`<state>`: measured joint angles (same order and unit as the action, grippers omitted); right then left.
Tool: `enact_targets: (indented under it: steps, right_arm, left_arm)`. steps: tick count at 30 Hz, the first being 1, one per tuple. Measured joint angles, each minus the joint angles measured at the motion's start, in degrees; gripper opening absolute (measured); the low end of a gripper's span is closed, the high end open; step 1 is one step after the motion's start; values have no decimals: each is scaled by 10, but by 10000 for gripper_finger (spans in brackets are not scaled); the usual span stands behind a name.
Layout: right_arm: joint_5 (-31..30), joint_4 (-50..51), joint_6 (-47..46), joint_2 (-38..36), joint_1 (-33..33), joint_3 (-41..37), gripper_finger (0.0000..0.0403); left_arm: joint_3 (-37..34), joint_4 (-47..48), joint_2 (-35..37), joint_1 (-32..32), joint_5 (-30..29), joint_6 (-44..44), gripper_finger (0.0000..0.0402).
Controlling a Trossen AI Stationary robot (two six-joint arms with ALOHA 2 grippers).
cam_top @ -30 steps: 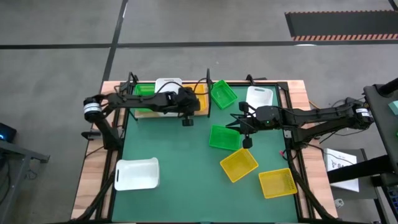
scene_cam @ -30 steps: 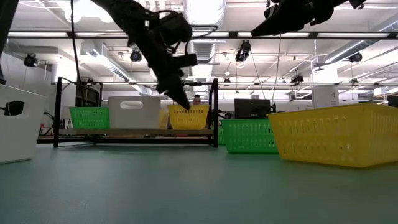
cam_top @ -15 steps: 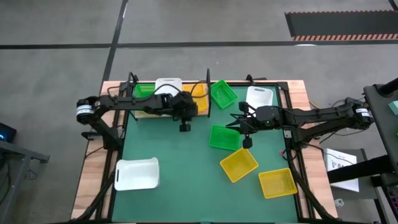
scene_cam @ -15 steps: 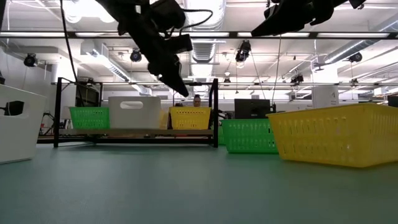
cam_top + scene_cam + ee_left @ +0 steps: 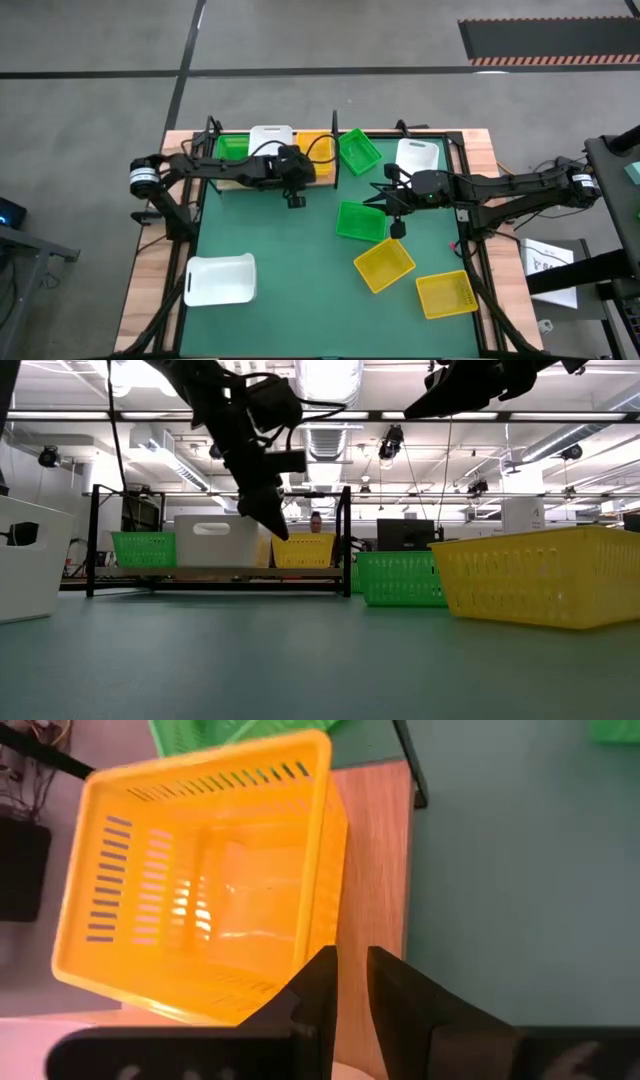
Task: Stack baskets on shelf by color
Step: Put the left yellow bin on the shelf, then stack the bottom white bin on top of the white bin on the shelf
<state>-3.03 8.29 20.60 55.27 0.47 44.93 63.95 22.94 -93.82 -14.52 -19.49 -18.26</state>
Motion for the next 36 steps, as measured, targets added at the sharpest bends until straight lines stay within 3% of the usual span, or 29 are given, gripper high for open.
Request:
enact_targets:
  steps: [8,13,18,24,36]
  right_arm:
    - [0,0,0,0,0,0,9]
    - [0,0,5,0,0,0,9]
    - [0,-5,9,0,0,0,9]
    - [1,-28,-14,0,0,0,9]
    - [3,-79,20,28,0,0,9]
  left_arm:
    - [1,2,14,34,29,30,42]
    - [-3,-9,58,108,82,54,42]
    - [-19,-15,98,200,86,131,42]
    - [-25,18,140,302,86,304,42]
    - [-25,85,187,451,96,786,42]
